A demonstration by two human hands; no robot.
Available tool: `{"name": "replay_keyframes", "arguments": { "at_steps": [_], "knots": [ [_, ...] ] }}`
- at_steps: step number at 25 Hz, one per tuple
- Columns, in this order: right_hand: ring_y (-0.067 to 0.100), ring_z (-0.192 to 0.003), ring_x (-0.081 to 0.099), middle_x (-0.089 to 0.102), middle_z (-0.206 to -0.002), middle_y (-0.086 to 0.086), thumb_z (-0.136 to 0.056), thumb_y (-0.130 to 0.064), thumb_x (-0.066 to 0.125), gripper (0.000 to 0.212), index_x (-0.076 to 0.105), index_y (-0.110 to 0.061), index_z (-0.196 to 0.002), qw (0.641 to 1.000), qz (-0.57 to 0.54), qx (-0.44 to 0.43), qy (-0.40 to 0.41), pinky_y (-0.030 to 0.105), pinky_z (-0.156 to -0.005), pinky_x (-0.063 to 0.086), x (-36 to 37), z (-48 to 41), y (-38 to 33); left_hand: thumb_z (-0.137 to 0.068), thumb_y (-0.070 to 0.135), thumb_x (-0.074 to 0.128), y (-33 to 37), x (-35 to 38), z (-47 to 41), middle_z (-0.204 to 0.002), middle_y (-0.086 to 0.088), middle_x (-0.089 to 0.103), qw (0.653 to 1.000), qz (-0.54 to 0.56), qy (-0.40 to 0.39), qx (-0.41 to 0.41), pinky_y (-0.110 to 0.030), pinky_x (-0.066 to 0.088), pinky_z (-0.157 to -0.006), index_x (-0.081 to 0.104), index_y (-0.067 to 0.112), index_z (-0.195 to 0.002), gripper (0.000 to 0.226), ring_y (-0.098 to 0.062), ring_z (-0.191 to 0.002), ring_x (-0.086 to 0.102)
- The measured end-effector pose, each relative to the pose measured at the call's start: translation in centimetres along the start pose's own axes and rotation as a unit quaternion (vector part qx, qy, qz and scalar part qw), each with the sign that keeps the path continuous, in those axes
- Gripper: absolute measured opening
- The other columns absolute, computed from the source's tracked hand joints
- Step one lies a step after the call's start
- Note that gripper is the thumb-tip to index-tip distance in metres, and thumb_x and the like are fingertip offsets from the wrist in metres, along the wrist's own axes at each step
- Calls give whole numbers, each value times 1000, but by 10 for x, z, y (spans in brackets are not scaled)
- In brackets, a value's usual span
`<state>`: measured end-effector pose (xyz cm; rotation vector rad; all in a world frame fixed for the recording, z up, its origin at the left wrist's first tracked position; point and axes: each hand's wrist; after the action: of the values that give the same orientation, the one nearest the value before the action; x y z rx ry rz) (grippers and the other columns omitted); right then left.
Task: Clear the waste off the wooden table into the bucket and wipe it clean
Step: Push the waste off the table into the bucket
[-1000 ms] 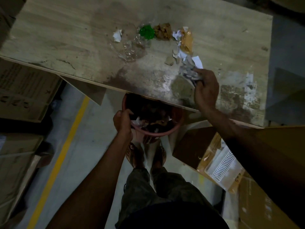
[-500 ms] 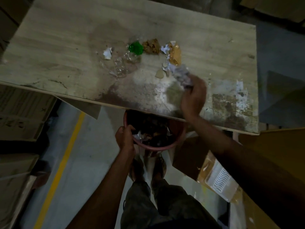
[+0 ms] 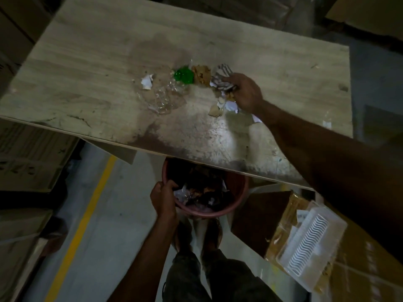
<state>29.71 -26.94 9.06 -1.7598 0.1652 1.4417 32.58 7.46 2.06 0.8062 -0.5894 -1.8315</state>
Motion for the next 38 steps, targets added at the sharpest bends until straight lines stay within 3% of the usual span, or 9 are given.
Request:
{"name": "replay_keyframes", "arguments": {
  "at_steps": [4, 8, 15, 20, 24, 27, 31, 34, 38],
  "knots": [
    [31, -123, 64, 71, -132, 5, -91, -41, 52, 40, 76, -28, -121, 997, 17, -20, 77, 47, -101, 52, 40, 52, -19, -77, 1, 64, 7, -5, 8, -62, -5, 48, 1000, 1, 17, 2, -36, 39, -63, 49, 8, -61, 24, -19, -58, 44],
    [32, -143, 44, 54, -153, -1, -87, -46, 31, 60, 67, -33, -134, 996, 27, 77, 28, 54, -116, 34, 70, 121, -59, -76, 2, 65, 15, -9, 12, -61, -4, 49, 1000, -1, 27, 5, -34, 39, -63, 49, 9, -58, 25, -17, -57, 46],
    [33, -141, 37, 45, -158, -5, -82, -42, 18, 72, 60, -35, -140, 996, 34, 76, -20, 51, -110, 34, 85, 211, -124, -74, 3, 65, 23, -24, 9, -68, -8, 50, 999, 18, 50, 7, -38, 40, -61, 54, 6, -68, 13, -23, -68, 50],
    [36, -130, 51, 60, -146, 6, -78, 1, 46, 64, 68, -22, -134, 998, -57, -27, -21, 48, -108, 44, 101, 224, -125, -74, 9, 64, 17, -30, 7, -71, -12, 51, 999, 24, 43, -10, -38, 39, -62, 53, 7, -69, 12, -25, -69, 51],
    [27, -132, 50, 61, -141, 8, -80, 15, 50, 64, 68, -16, -133, 984, -174, -10, 25, 35, -114, 38, 88, 211, -121, -78, 5, 63, 13, -26, 15, -65, -6, 52, 998, 49, 38, -21, -33, 39, -59, 50, 10, -63, 20, -25, -64, 50],
    [23, -128, 53, 64, -136, 6, -84, 4, 50, 53, 69, -15, -131, 964, -222, 63, 132, 17, -106, 37, 49, 192, -103, -75, 5, 66, 10, -23, 19, -64, -4, 55, 998, 49, 41, -22, -32, 41, -57, 54, 10, -63, 18, -24, -62, 52],
    [25, -121, 59, 67, -132, 5, -89, -10, 49, 47, 70, -17, -129, 960, -110, 118, 230, 18, -100, 40, 13, 189, -42, -78, 3, 67, 3, -18, 19, -63, -3, 52, 998, 27, 46, -24, -22, 35, -45, 52, 9, -60, 24, -17, -56, 47],
    [35, -122, 56, 63, -137, 6, -81, 3, 44, 60, 69, -21, -131, 969, -44, 182, 161, 38, -105, 45, 20, 208, -12, -77, 3, 66, 2, -13, 24, -64, -5, 54, 998, 35, 46, -28, -17, 32, -35, 62, -2, -76, 6, -18, -55, 47],
    [32, -121, 51, 59, -143, 1, -72, 14, 47, 77, 64, -25, -137, 983, -3, 160, 91, 26, -89, 37, 47, 237, -44, -78, -1, 65, -1, -6, 32, -64, -8, 51, 998, 34, 44, -33, -15, 30, -34, 63, -4, -79, 4, -10, -46, 45]
  ]
}}
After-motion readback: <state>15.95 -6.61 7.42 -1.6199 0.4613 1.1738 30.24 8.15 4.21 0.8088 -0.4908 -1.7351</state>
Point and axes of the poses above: each hand's wrist, its own z-axis away from the middle knuckle, its own x-axis out of the palm, y = z × x
